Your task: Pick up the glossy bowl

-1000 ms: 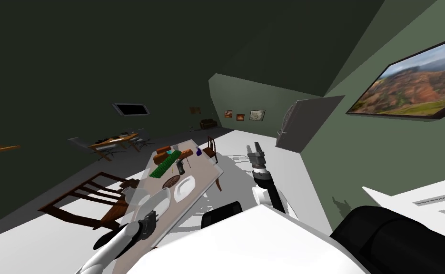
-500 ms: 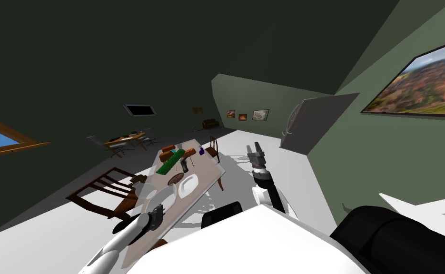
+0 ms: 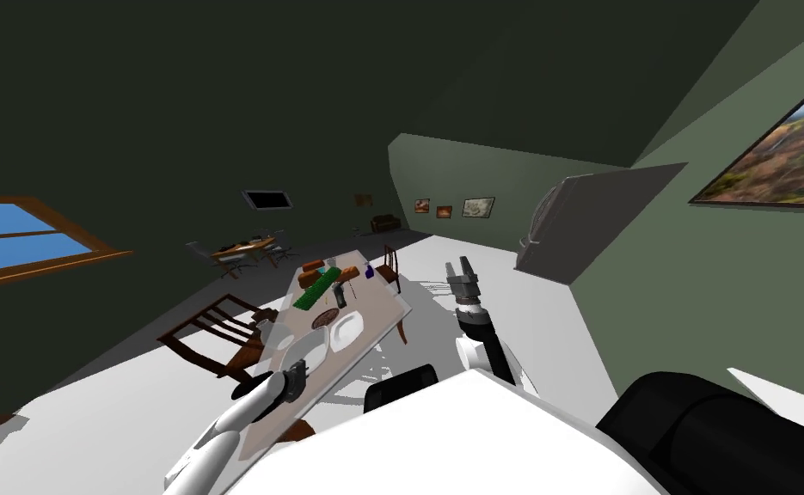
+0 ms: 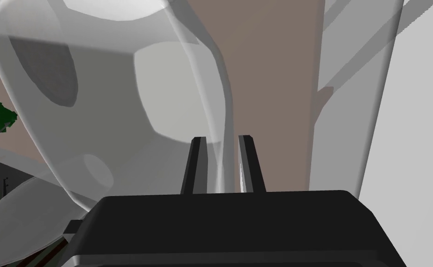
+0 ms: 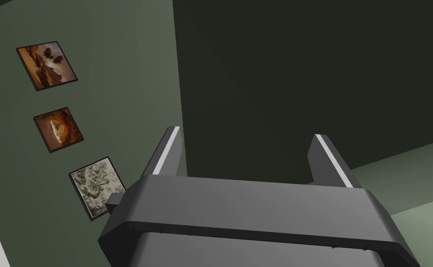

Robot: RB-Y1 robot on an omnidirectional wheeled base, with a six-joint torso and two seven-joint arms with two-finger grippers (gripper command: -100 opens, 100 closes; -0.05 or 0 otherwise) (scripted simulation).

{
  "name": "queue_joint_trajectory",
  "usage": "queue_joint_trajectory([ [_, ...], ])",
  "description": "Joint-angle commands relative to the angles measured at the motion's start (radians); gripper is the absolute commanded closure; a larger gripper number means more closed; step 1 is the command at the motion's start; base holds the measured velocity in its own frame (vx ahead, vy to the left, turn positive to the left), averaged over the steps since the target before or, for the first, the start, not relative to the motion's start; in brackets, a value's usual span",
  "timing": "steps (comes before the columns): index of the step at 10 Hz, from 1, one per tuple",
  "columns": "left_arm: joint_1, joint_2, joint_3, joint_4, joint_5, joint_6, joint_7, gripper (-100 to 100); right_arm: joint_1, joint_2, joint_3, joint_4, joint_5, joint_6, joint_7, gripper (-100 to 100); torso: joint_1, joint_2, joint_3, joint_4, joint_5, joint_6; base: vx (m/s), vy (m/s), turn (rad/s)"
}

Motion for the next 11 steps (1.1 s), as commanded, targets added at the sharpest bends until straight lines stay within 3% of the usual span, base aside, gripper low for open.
queue_joint_trajectory([
  [1, -0.022, -0.027, 0.015, -0.018, -0.050, 0.030, 0.021, 100, 0.000, 0.000, 0.000, 0.000, 0.000, 0.000, 0.000, 0, 0.000, 0.000, 0.000, 0.000, 0.000, 0.000, -0.012, 0.048, 0.196],
  [4, -0.022, -0.027, 0.015, -0.018, -0.111, 0.030, 0.021, 100, 0.000, 0.000, 0.000, 0.000, 0.000, 0.000, 0.000, 0, -0.001, 0.000, 0.001, 0.001, 0.000, 0.001, -0.001, 0.013, -0.014],
  [5, -0.058, -0.076, 0.045, -0.061, -0.143, 0.076, 0.060, 100, 0.000, 0.000, 0.000, 0.000, 0.000, 0.000, 0.000, 0, -0.001, 0.000, 0.000, 0.000, 0.000, 0.000, -0.008, 0.047, 0.324],
  [6, -0.058, -0.085, 0.045, -0.054, -0.151, 0.076, 0.060, 100, 0.000, 0.000, 0.000, 0.000, 0.000, 0.000, 0.000, 0, 0.001, 0.000, 0.001, 0.001, -0.001, 0.000, -0.008, 0.057, 0.181],
  [9, -0.058, -0.085, 0.045, -0.061, -0.238, 0.076, 0.060, 100, 0.000, 0.000, 0.000, 0.000, 0.000, 0.000, 0.000, 0, -0.002, 0.002, 0.002, 0.002, -0.001, 0.000, -0.002, 0.011, -0.011],
  [10, -0.094, -0.137, 0.076, -0.105, -0.269, 0.122, 0.099, 100, 0.000, 0.000, 0.000, 0.000, 0.000, 0.000, 0.000, 0, -0.003, 0.002, 0.002, 0.002, -0.002, -0.001, -0.005, 0.051, 0.377],
  [11, -0.094, -0.144, 0.076, -0.105, -0.299, 0.122, 0.099, 100, 0.000, 0.000, 0.000, 0.000, 0.000, 0.000, 0.000, 0, -0.001, 0.002, 0.003, 0.003, -0.003, -0.001, -0.003, 0.056, 0.151],
])
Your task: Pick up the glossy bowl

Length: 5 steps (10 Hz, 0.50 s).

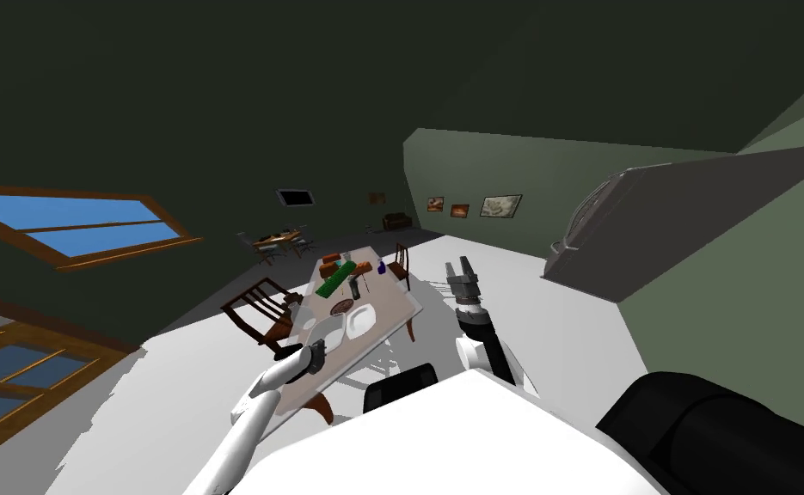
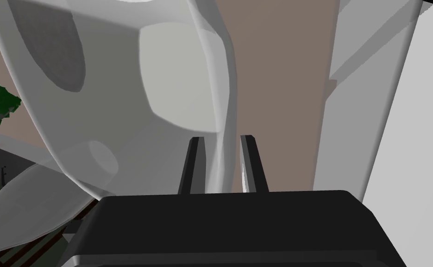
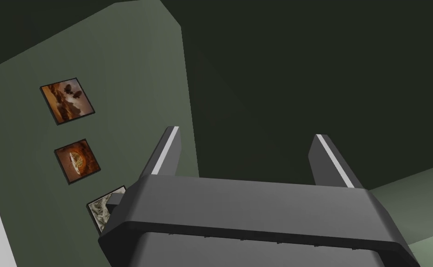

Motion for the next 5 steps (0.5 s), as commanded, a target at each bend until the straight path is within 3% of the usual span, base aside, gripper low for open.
queue_joint_trajectory([
  [1, -0.007, -0.006, 0.006, -0.004, -0.050, 0.009, 0.004, 100, 0.000, 0.000, 0.000, 0.000, 0.000, 0.000, 0.000, 0, 0.000, 0.000, 0.000, 0.000, 0.000, 0.000, -0.003, 0.028, -0.042],
  [2, -0.007, -0.006, 0.006, -0.004, -0.080, 0.009, 0.004, 100, 0.000, 0.000, 0.000, 0.000, 0.000, 0.000, 0.000, 0, -0.001, 0.001, 0.000, 0.000, 0.000, 0.000, -0.001, 0.005, -0.020],
  [3, -0.043, -0.056, 0.037, -0.048, -0.112, 0.055, 0.043, 100, 0.000, 0.000, 0.000, 0.000, 0.000, 0.000, 0.000, 0, -0.003, 0.001, 0.001, 0.000, -0.001, 0.000, -0.001, 0.043, 0.329],
  [5, -0.043, -0.064, 0.037, -0.048, -0.168, 0.055, 0.043, 100, 0.000, 0.000, 0.000, 0.000, 0.000, 0.000, 0.000, 0, -0.002, 0.002, 0.002, 0.002, -0.002, -0.001, 0.002, 0.037, 0.089],
])
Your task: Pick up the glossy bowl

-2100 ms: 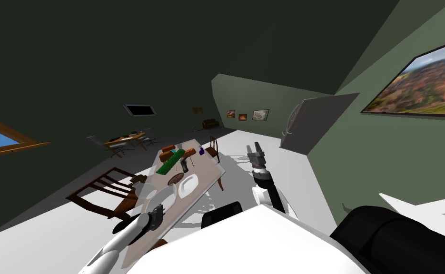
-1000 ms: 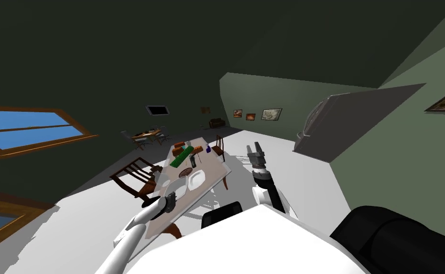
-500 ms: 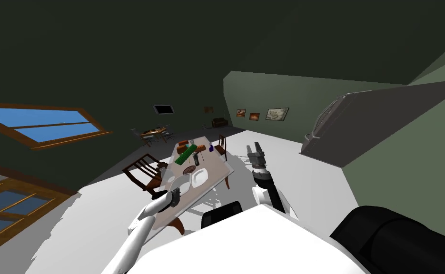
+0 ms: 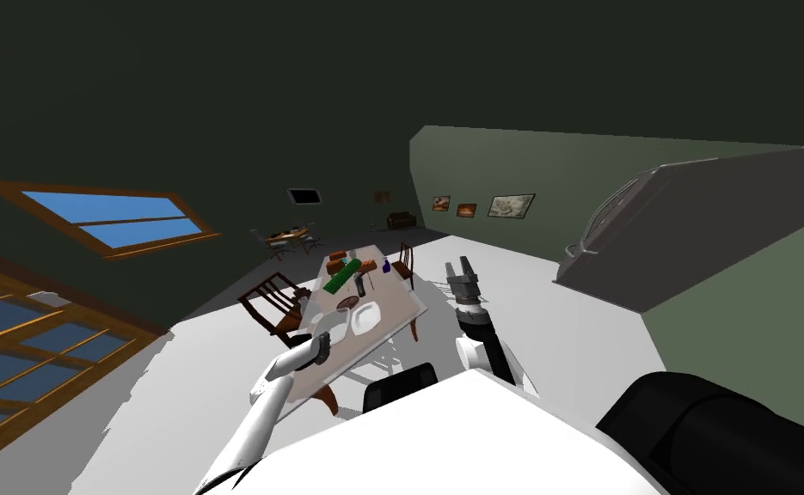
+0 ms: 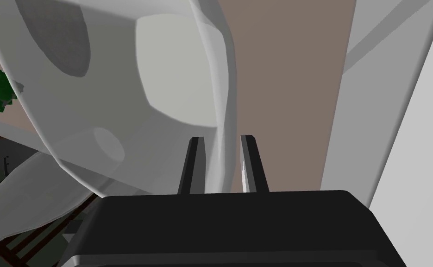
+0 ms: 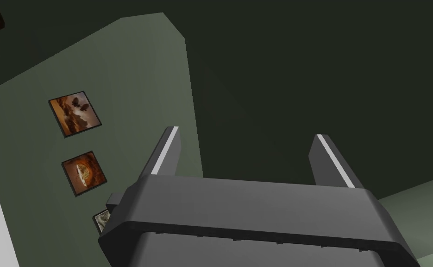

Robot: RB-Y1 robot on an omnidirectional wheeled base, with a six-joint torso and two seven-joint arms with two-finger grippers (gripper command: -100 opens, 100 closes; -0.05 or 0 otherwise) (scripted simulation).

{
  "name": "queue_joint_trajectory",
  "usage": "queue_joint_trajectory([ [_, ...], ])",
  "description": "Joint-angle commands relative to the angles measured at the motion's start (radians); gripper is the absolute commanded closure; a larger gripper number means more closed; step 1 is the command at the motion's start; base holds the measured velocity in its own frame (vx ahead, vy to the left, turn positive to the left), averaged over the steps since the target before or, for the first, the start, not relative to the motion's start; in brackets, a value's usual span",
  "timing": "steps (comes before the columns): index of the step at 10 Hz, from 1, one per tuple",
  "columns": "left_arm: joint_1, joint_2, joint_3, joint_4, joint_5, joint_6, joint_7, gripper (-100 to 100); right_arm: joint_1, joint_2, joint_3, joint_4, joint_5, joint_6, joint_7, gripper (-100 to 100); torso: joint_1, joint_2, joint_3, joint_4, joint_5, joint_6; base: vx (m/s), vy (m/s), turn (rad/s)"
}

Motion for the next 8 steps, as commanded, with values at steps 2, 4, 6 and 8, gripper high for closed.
queue_joint_trajectory([
  [2, 0.003, -0.004, 0.001, -0.012, -0.067, 0.006, 0.005, 100, 0.000, 0.000, 0.000, 0.000, 0.000, 0.000, 0.000, 0, -0.001, 0.001, 0.001, 0.000, -0.001, 0.000, -0.002, 0.006, -0.014],
  [4, -0.033, -0.062, 0.032, -0.047, -0.129, 0.052, 0.044, 100, 0.000, 0.000, 0.000, 0.000, 0.000, 0.000, 0.000, 0, -0.001, 0.001, 0.002, 0.002, -0.002, -0.001, -0.002, 0.050, 0.248],
  [6, -0.033, -0.062, 0.032, -0.055, -0.192, 0.052, 0.044, 100, 0.000, 0.000, 0.000, 0.000, 0.000, 0.000, 0.000, 0, -0.001, 0.003, 0.003, 0.003, -0.002, -0.001, 0.004, 0.020, -0.013],
  [8, -0.036, -0.060, 0.032, -0.047, -0.175, 0.051, 0.043, 0, 0.000, 0.000, 0.000, 0.000, 0.000, 0.000, 0.000, 0, -0.004, 0.004, 0.004, 0.003, -0.003, -0.001, 0.000, 0.000, 0.000],
])
